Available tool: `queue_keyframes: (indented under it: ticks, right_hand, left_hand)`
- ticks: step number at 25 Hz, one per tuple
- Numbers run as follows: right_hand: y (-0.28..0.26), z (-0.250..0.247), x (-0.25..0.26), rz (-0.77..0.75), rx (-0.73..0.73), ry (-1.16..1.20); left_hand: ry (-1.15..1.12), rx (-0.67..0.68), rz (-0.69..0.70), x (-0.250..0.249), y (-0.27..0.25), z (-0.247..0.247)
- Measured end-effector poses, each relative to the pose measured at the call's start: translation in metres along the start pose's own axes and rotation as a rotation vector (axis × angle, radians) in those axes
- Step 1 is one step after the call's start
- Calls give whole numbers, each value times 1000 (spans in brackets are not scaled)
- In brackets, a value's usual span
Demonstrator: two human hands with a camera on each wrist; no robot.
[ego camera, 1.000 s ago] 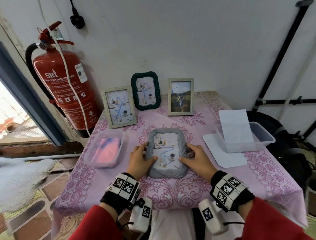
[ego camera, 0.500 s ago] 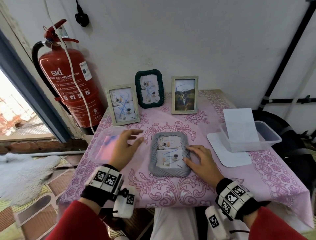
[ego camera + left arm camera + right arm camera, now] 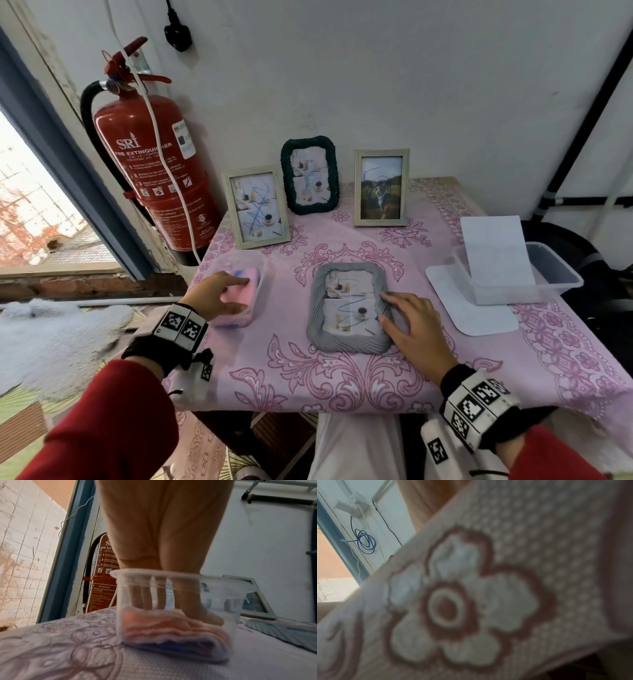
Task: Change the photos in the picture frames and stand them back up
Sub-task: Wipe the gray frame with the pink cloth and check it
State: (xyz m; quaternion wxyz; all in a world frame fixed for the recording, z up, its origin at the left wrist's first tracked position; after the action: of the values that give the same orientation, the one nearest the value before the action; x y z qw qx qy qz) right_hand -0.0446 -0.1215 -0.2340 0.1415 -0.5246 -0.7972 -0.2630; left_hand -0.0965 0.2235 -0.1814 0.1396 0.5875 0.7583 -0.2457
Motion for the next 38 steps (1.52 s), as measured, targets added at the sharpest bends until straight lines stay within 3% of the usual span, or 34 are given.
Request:
queue_keyframes:
  ticks: [5,11,17,19,24,28,34,38]
  right_hand:
    - [0,0,-1,0,-5,5]
    - [0,0,-1,0,-8,2]
    - [0,0,-1,-8,-17,-8]
    - [0,0,0,-6,-19,-5]
    - [-1,0,0,-6,-15,-9]
    - [-1,0,0,-11,-14,-7]
    - [-1,0,0,-5,-20,-10]
    - [-1,-2,2,1,-4,-21]
  left_hand:
    - [71,-38,-17,-2,7,-5]
    - [-79,-206,-4,-1,3,-14]
    - [-143,-503,179,-39,-16,-49]
    - [-181,-541,241,-62,-19,-54]
    - [-286,-357,364,-123,-11,-22]
    - [-260,-200,381,-151,4,24]
    - [-131,74,348,-158,13,84]
    - [-103,155,357,-150,11,89]
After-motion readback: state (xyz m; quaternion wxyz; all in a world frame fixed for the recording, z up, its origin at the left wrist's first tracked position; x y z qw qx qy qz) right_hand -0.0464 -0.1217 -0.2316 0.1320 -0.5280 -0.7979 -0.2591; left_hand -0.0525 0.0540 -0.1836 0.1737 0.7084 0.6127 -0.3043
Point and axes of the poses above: each hand's wrist, its own y-axis towards the middle knuckle, its own z-axis out of the palm, x = y × z, the point moved 5 cm from there along y, towards the middle knuckle, and after that the axes turned 15 degrees about -y, right-handed, at the moved point
